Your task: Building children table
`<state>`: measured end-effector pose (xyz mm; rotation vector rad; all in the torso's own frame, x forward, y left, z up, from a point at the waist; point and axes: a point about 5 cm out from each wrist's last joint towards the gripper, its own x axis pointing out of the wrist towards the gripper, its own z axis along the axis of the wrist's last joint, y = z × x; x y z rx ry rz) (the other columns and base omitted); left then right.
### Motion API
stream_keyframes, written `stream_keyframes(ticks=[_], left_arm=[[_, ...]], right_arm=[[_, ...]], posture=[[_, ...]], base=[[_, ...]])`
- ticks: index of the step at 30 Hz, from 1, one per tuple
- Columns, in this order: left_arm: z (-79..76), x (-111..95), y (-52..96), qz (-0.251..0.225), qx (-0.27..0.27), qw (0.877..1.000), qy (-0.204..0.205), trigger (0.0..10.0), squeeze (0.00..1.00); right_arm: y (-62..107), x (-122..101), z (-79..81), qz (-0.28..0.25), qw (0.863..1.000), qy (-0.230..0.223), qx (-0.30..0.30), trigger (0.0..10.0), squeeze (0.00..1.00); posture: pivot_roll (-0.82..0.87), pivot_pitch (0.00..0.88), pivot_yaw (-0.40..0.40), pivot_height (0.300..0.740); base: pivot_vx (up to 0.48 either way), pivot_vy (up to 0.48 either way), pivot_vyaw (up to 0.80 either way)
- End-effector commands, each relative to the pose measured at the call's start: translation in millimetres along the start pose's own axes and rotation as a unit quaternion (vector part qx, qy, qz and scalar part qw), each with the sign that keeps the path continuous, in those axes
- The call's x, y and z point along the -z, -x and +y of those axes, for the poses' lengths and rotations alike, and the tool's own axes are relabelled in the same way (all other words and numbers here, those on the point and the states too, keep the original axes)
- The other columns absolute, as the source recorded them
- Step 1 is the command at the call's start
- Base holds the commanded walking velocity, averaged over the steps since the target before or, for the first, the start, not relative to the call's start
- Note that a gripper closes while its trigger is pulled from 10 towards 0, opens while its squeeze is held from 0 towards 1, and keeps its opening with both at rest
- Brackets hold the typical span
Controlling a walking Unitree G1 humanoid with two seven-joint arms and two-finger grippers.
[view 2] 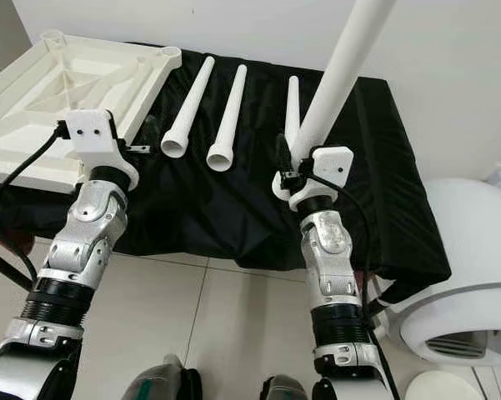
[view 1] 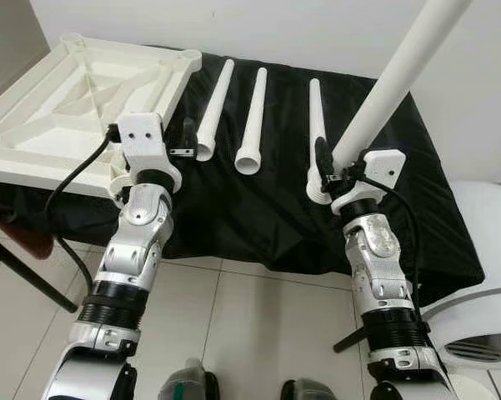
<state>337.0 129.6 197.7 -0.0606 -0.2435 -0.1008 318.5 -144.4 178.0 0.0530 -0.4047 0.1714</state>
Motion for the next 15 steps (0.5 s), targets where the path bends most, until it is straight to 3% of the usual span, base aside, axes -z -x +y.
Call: stream_keyframes(ticks=[1, 15], left_arm=[[0.4, -0.3, -1.8, -0.003, 0.013, 1.0, -0.011, 10.0, 0.0], [0.0, -3.9, -5.8, -0.011, 0.017, 1.0, -0.013, 10.0, 0.0]], right_arm=[[-4.5, -5.7, 1.2, -0.016, 1.0, 0.004, -0.006, 10.0, 0.0], [-8.6, -6.0, 1.4, -0.022, 1.0, 0.005, -0.004, 10.0, 0.0]], posture=[[0.03, 0.0, -0.008, 0.74], [0.03, 0.0, 0.002, 0.74]], base=[[0.0, 0.412, 0.0], [0.0, 0.412, 0.0]])
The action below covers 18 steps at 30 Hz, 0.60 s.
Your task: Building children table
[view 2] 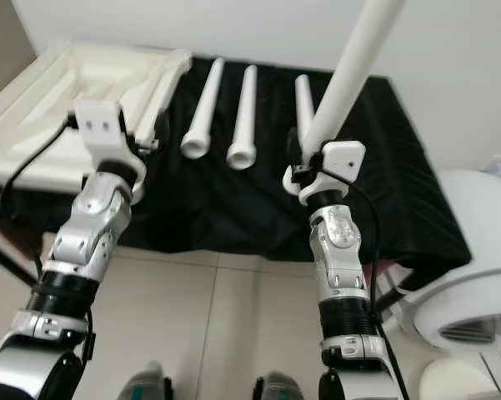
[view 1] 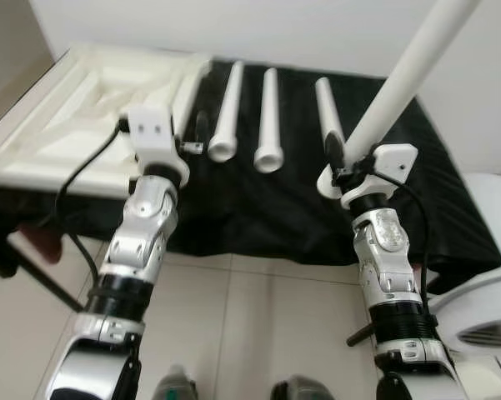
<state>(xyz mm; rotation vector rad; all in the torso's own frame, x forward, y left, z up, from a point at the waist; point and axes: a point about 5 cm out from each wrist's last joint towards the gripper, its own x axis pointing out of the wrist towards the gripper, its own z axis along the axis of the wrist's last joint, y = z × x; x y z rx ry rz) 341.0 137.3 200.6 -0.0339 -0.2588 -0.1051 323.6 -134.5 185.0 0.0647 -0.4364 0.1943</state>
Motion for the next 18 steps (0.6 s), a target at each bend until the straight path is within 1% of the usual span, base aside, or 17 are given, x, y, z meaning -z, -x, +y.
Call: stream_keyframes(ticks=[1, 6, 18], left_arm=[[-7.9, -1.9, -2.3, -0.004, 0.013, 1.0, 0.0, 10.0, 0.0], [-7.5, -2.4, -3.2, -0.005, 0.015, 1.0, -0.001, 10.0, 0.0], [-8.7, -3.5, -4.4, -0.009, 0.018, 1.0, -0.013, 10.0, 0.0]], right_arm=[[0.1, -2.6, -7.3, -0.006, 1.0, 0.012, 0.007, 10.0, 0.0], [-0.7, -1.9, -6.8, -0.006, 1.0, 0.011, 0.008, 10.0, 0.0], [-2.3, -1.2, -6.6, -0.01, 1.0, 0.01, 0.01, 10.0, 0.0]], posture=[[0.03, 0.0, 0.001, 0.74], [0.03, 0.0, 0.004, 0.74], [0.04, 0.0, 0.006, 0.74]], base=[[0.0, 0.416, 0.0], [0.0, 0.406, 0.0], [0.0, 0.0, 0.0]])
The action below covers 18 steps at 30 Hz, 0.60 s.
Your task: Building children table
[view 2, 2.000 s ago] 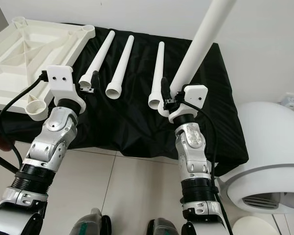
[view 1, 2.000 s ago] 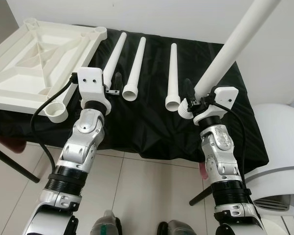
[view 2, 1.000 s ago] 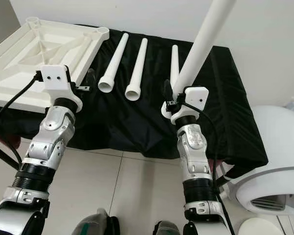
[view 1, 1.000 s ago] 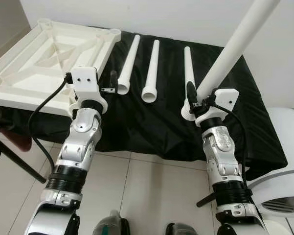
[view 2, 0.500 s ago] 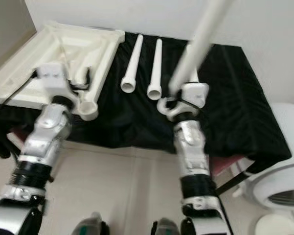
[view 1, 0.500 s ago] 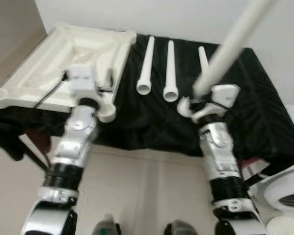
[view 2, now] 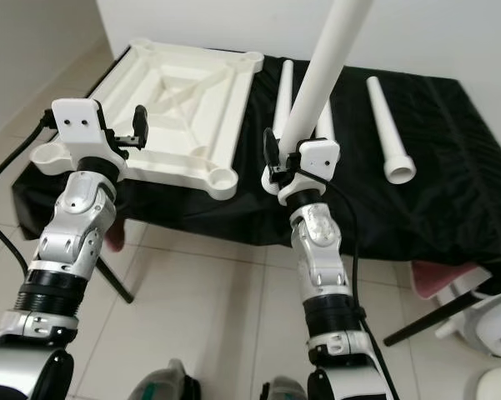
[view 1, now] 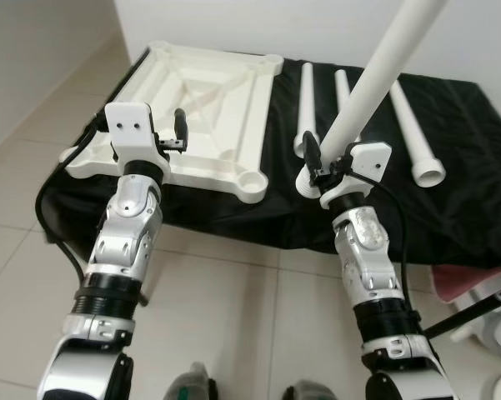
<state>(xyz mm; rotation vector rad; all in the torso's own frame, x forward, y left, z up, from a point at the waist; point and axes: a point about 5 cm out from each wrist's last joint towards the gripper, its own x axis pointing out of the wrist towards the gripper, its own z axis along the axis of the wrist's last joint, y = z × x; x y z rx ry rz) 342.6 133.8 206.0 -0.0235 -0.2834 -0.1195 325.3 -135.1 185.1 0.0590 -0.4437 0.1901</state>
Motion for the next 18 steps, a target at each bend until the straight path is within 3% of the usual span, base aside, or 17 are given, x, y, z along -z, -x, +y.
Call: stream_keyframes(ticks=[1, 18], left_arm=[[-5.3, 1, -1.2, 0.003, 0.01, 1.0, -0.008, 10.0, 0.0], [-23.0, 4, 4.7, 0.011, 0.096, 0.993, -0.068, 10.0, 0.0]], right_arm=[[-0.8, -2, -5.7, -0.006, 1.0, 0.007, 0.008, 10.0, 0.0], [-2.3, -1, -7.5, -0.007, 1.0, 0.008, 0.009, 10.0, 0.0]], posture=[[0.04, 0.0, 0.006, 0.74], [0.05, 0.0, 0.003, 0.74]], base=[[0.0, 0.0, 0.0], [0.0, 0.0, 0.0]])
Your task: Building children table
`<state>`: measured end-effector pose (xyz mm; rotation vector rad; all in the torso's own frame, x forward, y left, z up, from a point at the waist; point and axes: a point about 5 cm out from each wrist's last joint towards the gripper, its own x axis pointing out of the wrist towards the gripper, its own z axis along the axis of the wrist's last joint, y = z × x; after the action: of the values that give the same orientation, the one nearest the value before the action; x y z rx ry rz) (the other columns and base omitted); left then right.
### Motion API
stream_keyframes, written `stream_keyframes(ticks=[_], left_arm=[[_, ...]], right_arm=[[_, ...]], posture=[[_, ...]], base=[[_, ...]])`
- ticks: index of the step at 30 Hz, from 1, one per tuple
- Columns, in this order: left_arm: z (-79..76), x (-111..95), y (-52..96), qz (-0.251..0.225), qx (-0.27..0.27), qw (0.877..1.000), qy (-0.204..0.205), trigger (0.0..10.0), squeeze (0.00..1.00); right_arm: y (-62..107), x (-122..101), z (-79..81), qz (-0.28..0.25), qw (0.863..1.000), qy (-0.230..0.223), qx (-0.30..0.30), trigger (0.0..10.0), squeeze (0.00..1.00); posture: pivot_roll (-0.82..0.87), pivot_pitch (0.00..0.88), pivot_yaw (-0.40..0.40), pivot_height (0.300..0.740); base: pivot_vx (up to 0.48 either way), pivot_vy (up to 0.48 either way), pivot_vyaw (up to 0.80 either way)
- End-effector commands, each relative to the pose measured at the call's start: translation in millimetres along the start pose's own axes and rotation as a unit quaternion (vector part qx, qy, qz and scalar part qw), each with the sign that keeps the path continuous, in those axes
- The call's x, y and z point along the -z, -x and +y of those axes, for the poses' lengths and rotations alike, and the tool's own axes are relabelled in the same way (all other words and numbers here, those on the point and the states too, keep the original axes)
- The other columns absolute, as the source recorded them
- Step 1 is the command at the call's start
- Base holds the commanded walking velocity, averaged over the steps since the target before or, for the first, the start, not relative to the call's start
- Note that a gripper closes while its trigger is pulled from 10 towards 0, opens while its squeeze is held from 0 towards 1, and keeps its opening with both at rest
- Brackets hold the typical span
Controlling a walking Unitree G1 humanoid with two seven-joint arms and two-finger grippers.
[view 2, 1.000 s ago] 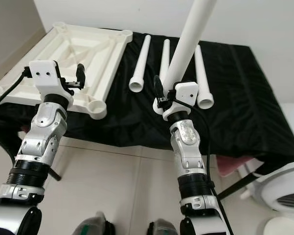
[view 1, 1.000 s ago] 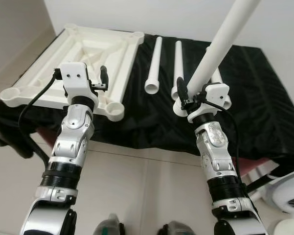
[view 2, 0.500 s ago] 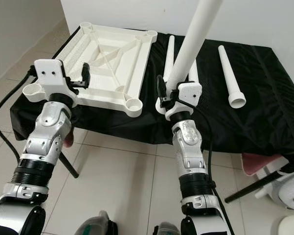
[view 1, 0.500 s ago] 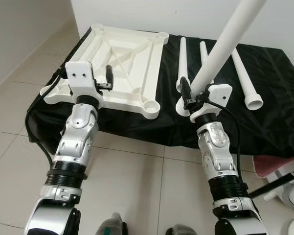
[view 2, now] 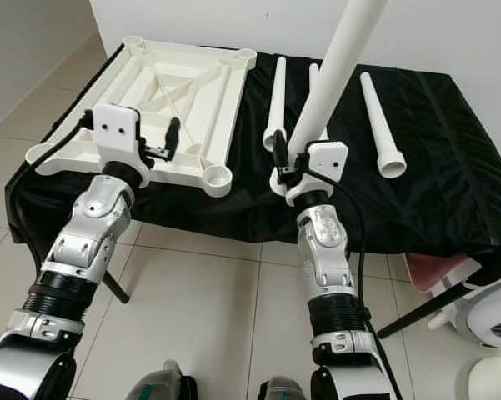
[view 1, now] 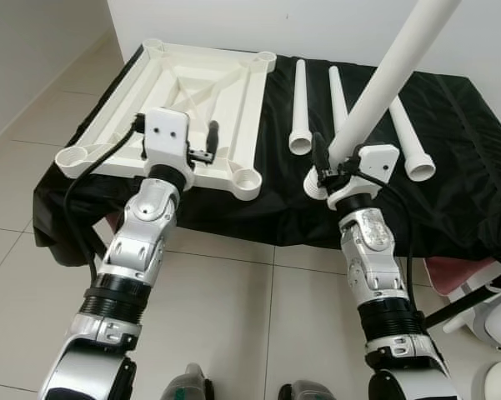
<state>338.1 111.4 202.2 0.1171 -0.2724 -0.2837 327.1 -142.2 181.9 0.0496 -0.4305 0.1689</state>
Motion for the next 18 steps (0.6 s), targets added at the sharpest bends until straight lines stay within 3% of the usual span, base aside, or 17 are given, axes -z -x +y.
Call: stream_keyframes(ticks=[1, 18], left_arm=[[-1.3, 0, 2.5, 0.002, 0.009, 1.0, -0.011, 10.0, 0.0], [-6.6, 9, 19.9, 0.021, 0.099, 0.994, -0.037, 10.0, 0.0]], right_arm=[[-3.2, -4, -0.7, -0.014, 1.0, 0.002, 0.0, 10.0, 0.0], [0.1, -9, -9.2, -0.015, 1.0, 0.015, 0.0, 10.0, 0.0]], posture=[[0.05, 0.0, 0.002, 0.74], [0.05, 0.0, -0.025, 0.74]], base=[[0.0, 0.0, 0.0], [0.0, 0.0, 0.0]])
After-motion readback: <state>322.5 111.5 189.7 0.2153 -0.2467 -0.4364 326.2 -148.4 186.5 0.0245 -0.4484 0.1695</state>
